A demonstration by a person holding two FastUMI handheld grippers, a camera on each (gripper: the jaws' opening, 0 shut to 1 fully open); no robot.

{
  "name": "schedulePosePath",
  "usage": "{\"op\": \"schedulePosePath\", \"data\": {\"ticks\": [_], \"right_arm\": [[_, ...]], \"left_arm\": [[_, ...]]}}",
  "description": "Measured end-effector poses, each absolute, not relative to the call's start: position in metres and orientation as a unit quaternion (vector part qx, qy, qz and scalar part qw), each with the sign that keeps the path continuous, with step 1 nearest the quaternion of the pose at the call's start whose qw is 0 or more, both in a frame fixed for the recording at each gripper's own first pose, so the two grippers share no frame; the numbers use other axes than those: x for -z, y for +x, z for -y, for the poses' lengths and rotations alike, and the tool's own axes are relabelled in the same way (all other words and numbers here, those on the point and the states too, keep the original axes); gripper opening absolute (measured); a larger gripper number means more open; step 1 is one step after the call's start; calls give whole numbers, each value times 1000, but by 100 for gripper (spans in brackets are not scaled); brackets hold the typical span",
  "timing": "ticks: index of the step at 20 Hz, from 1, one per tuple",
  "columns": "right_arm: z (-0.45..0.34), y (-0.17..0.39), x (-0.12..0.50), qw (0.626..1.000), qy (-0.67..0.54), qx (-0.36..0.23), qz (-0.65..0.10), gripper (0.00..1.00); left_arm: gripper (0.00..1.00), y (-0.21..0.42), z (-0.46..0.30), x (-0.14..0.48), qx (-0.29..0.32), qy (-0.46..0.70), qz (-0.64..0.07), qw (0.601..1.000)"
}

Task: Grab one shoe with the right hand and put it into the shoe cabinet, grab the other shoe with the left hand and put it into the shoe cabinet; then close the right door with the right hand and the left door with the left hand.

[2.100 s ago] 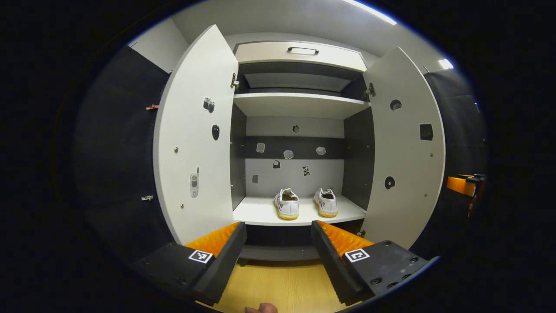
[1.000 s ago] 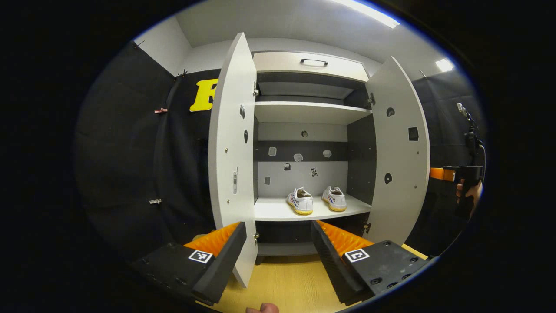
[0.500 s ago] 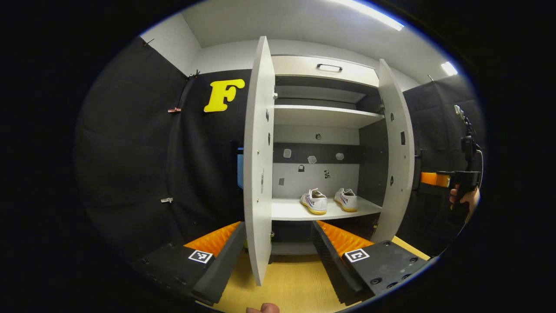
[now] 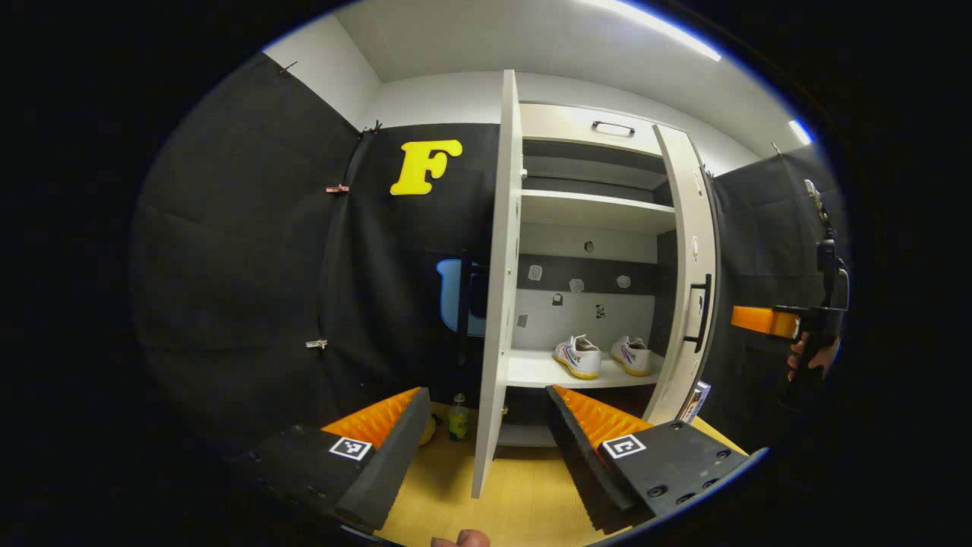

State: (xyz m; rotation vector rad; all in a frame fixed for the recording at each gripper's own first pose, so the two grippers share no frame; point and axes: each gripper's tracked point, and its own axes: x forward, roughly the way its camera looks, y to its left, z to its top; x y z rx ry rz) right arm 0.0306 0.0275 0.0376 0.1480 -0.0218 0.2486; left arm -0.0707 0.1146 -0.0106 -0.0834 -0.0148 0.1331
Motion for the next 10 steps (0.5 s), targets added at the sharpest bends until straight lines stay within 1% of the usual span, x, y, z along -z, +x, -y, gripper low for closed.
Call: {"op": "schedulePosePath", "data": {"ticks": [6, 10], "right_arm": [[-36, 10, -24, 989, 61, -135, -3, 98], [-25, 3, -14, 991, 59, -123, -14, 98]], "left_arm": [[94, -58, -155, -5, -89, -42, 16, 995], [94, -33, -182, -12, -97, -34, 11, 995]]}}
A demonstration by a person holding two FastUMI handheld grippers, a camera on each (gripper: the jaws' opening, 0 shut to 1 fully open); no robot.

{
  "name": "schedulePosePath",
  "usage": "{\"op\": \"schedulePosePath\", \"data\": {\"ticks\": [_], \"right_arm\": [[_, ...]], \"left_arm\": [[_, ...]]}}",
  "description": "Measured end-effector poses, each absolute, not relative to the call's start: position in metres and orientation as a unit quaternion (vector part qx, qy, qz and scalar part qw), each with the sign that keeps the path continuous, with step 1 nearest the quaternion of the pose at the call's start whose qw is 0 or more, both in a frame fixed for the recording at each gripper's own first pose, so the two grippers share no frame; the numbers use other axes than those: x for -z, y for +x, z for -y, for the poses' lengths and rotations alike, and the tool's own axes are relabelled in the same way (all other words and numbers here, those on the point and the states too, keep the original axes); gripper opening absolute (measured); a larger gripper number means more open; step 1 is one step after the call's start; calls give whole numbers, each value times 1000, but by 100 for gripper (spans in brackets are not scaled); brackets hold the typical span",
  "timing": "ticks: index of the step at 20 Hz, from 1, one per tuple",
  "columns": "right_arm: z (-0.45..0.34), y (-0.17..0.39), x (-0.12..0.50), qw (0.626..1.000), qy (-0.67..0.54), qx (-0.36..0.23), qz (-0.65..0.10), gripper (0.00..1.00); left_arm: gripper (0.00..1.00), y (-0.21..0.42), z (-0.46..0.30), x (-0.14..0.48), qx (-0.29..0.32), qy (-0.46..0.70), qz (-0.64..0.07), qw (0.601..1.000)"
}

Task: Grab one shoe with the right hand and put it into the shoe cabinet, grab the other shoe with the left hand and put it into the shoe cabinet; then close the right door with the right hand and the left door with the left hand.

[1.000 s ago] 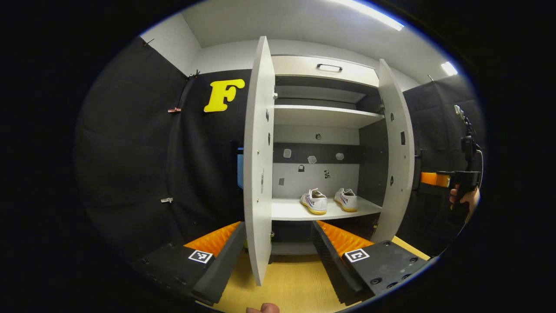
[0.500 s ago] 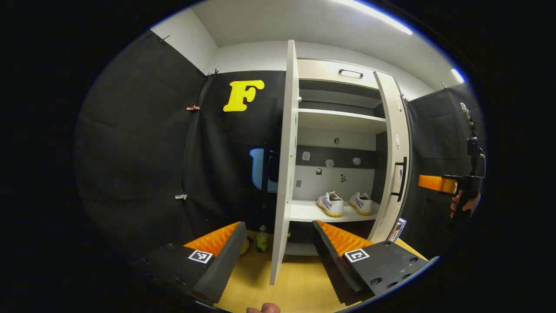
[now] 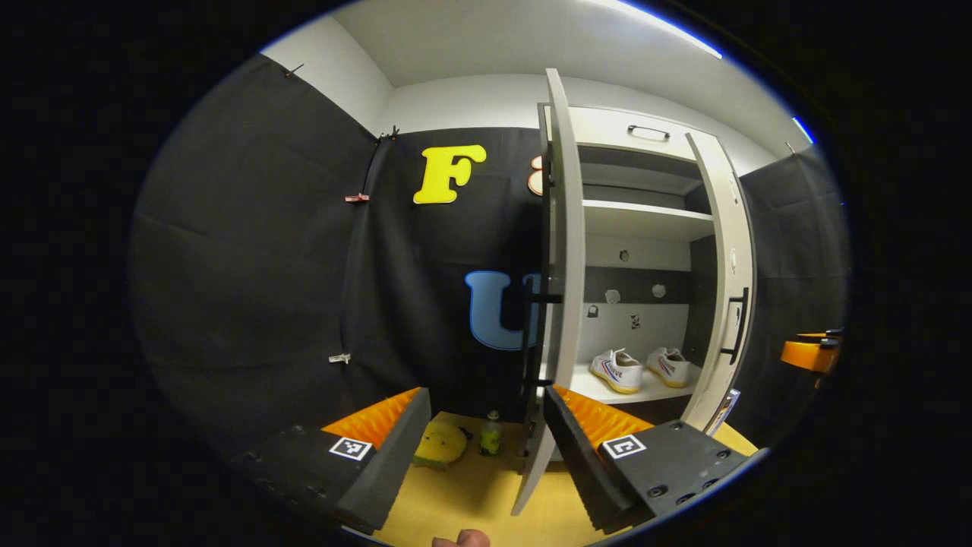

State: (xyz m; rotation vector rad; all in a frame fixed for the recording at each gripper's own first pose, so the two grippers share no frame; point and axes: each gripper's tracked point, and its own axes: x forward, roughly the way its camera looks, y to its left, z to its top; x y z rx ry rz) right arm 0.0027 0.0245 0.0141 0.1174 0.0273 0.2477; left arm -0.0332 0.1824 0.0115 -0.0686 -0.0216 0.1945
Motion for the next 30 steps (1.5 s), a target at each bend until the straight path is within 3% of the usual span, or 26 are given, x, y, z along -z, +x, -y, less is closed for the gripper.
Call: {"op": "schedulePosePath", "data": {"ticks": [11, 19, 30], "right_arm": [[35, -3, -12, 997, 63, -52, -13, 98], [48, -6, -11, 997, 61, -41, -15, 98], [68, -3, -7, 997, 74, -35, -14, 98]], "left_arm": [[94, 52, -225, -7, -100, -46, -12, 994], [95, 53, -208, -12, -86, -3, -3, 996], [92, 52, -140, -12, -61, -37, -3, 997]]}}
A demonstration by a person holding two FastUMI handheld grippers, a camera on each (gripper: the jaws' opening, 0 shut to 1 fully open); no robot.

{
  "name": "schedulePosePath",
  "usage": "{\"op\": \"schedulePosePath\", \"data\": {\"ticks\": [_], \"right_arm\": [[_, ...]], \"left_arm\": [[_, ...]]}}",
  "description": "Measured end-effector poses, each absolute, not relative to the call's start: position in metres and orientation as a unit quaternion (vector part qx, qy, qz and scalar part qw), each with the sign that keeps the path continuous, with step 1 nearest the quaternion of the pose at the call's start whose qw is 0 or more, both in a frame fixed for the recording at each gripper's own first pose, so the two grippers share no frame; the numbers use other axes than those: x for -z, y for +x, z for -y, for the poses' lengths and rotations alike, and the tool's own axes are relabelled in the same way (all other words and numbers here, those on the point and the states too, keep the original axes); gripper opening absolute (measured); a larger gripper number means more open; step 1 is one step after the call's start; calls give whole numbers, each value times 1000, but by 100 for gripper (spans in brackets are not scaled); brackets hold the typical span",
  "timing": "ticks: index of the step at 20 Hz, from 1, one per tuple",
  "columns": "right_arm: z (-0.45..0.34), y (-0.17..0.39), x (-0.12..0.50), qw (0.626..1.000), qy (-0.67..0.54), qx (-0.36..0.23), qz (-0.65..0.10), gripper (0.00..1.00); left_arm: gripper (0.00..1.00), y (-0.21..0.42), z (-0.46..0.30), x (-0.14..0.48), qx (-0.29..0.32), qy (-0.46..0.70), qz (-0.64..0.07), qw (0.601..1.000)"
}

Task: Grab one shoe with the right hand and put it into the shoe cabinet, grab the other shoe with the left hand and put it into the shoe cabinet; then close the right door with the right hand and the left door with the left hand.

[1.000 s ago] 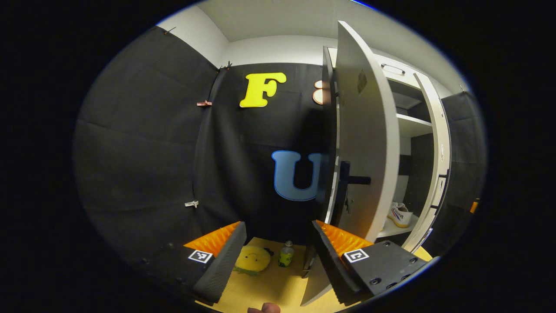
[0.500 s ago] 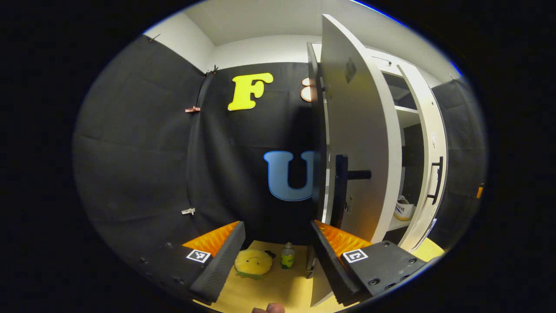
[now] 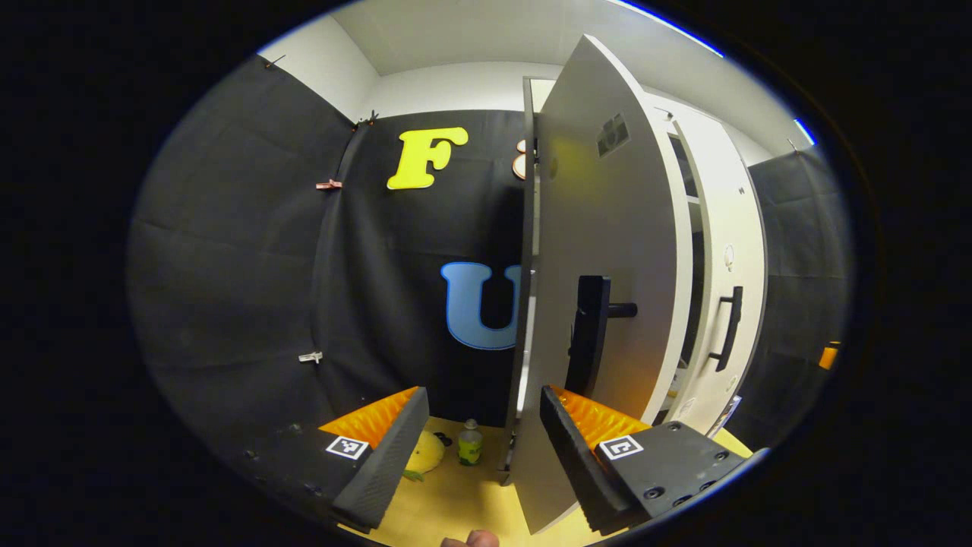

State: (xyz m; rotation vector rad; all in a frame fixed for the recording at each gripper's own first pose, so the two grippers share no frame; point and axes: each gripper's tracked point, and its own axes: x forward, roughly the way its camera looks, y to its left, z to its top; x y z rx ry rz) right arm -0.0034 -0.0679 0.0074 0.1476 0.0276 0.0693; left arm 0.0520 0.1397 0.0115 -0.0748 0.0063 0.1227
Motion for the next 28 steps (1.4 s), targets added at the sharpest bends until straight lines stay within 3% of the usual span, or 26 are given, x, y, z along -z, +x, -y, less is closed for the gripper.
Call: {"op": "schedulePosePath", "data": {"ticks": [9, 15, 28], "right_arm": [[74, -3, -9, 995, 84, -43, -15, 98], [67, -8, -12, 995, 86, -53, -13, 98], [30, -12, -29, 997, 46, -62, 7, 98]], "left_arm": [[95, 75, 1, -16, 60, -43, 0, 997], [95, 58, 30, -17, 68, -28, 4, 997], [95, 19, 6, -17, 52, -28, 7, 998]]}}
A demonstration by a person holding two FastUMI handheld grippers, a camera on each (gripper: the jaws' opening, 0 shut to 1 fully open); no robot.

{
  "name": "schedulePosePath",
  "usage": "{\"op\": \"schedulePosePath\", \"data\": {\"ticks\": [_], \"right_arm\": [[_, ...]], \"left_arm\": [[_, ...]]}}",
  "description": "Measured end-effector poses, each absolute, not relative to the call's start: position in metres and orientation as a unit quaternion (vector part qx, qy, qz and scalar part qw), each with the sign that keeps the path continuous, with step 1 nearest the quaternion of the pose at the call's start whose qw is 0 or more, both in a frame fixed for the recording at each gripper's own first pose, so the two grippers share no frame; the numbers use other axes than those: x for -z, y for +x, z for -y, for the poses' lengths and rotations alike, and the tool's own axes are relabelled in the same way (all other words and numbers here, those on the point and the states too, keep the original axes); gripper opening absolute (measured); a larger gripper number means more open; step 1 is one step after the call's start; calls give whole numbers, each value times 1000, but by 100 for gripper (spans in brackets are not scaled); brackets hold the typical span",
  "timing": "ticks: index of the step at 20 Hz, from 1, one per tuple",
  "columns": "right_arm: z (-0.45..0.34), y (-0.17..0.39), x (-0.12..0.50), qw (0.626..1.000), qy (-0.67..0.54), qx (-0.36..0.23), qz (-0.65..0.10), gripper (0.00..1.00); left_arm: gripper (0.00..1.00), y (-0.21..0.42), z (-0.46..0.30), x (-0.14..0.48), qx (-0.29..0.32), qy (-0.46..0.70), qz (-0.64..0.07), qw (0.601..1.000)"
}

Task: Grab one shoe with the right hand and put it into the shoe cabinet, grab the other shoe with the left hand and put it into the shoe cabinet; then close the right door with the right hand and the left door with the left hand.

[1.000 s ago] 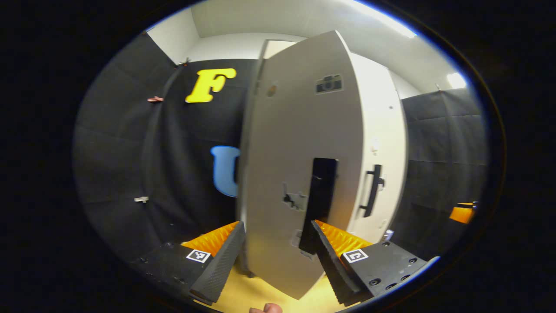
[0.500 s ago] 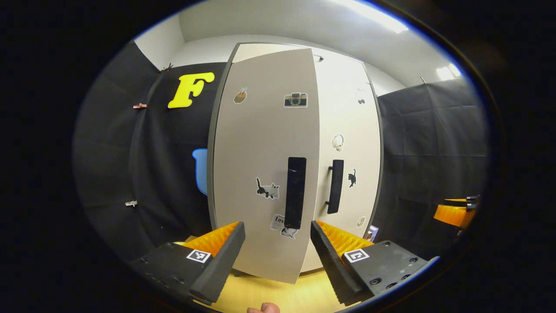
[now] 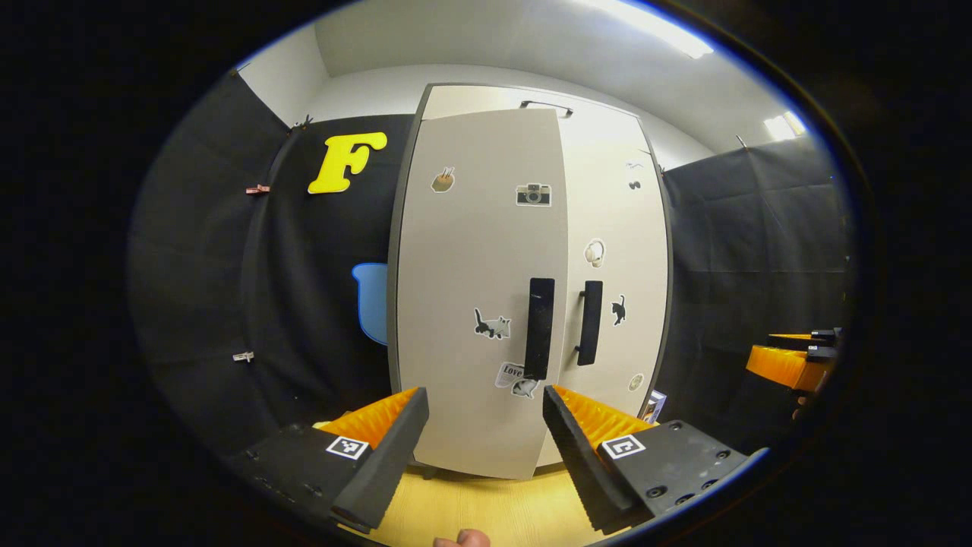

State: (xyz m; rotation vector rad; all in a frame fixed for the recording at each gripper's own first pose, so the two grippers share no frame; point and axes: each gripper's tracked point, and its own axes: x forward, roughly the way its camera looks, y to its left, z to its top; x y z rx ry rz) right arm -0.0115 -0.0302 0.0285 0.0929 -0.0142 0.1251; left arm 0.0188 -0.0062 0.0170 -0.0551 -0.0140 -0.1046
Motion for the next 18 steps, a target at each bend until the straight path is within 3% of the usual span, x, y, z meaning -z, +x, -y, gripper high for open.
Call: {"op": "schedulePosePath", "data": {"ticks": [18], "right_arm": [[8, -13, -23, 998, 35, -53, 3, 98]], "left_arm": [[95, 5, -10, -8, 44, -15, 3, 999]]}}
